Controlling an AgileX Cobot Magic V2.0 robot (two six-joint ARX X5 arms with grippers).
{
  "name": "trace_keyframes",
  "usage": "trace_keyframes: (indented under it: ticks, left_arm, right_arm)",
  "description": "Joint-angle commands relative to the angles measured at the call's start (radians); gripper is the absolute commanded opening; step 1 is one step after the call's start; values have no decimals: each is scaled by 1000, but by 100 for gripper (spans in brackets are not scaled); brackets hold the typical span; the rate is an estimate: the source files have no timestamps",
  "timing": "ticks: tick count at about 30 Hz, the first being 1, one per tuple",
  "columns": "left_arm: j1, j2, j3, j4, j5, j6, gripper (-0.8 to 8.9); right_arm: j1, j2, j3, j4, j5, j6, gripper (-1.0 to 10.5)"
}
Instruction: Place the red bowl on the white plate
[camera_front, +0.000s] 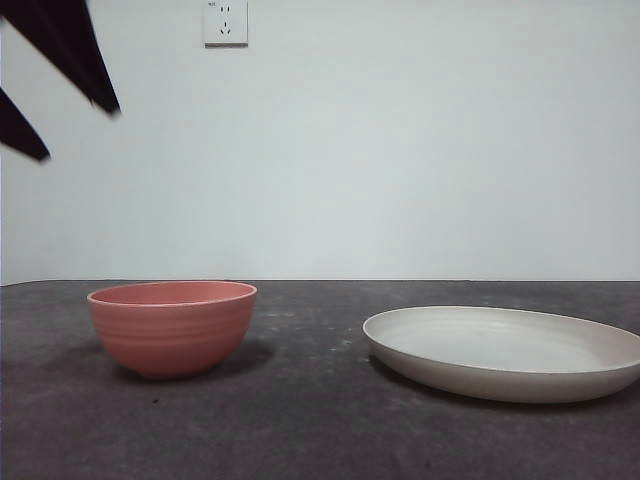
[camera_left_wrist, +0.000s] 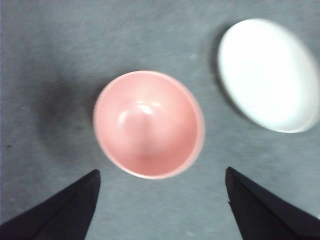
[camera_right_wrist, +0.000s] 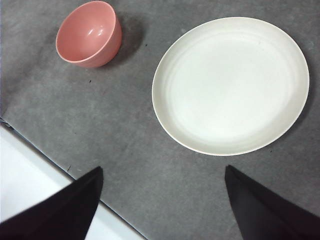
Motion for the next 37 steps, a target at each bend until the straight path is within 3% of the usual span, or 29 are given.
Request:
trace_keyframes:
  ticks: [1, 11, 18, 37]
  left_arm:
    - [-18, 93, 44, 26, -47, -7, 404]
    - [-24, 346, 62, 157, -164, -6, 404]
    - [-25, 459, 62, 220, -185, -7, 404]
    - [-25, 491, 61, 194, -185, -45, 280]
  right_arm:
    - [3, 4, 21, 7, 0, -3, 390]
    - [3, 4, 21, 8, 0, 6, 390]
    - [3, 4, 21, 9, 1, 5, 389]
    - [3, 4, 21, 12, 0, 5, 389]
